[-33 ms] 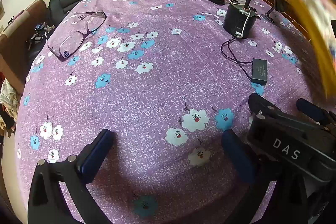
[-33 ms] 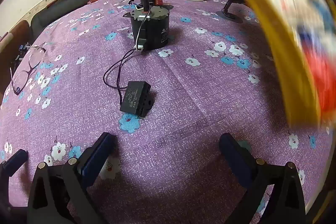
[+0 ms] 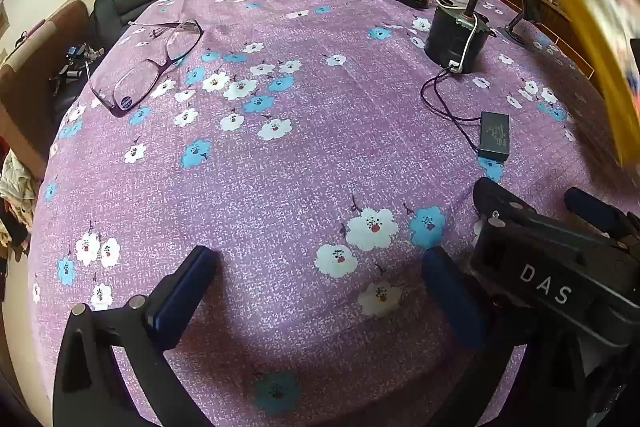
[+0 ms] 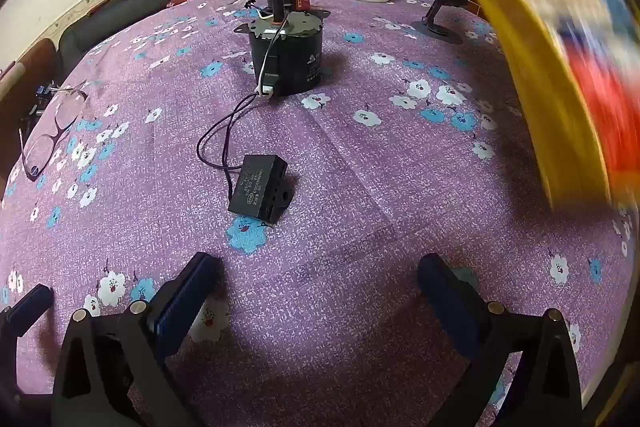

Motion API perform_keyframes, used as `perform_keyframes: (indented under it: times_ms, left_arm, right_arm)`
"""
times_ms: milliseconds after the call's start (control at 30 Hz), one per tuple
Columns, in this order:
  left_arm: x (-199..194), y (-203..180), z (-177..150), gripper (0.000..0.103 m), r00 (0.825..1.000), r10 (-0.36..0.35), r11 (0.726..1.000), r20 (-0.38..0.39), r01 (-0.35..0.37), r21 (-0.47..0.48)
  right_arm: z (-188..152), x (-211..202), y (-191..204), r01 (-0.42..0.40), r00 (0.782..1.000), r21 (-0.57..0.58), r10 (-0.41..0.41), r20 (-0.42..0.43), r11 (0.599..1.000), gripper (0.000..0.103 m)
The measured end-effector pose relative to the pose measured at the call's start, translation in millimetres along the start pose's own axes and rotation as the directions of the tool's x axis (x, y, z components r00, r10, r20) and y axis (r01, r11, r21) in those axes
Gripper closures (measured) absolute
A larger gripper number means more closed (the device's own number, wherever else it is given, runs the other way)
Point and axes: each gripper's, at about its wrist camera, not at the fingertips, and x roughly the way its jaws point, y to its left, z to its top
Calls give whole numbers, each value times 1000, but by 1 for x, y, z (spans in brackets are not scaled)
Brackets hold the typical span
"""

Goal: Organize soft objects

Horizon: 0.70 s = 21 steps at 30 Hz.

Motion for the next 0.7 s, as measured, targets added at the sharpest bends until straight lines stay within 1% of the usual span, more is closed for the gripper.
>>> perform_keyframes:
  times_ms: [700]
  left_arm:
    - [0, 0, 0, 0, 1000, 0, 1000, -1, 0, 0]
  right_arm:
    - [1, -1, 1, -2, 1000, 1, 2, -4, 1000, 1]
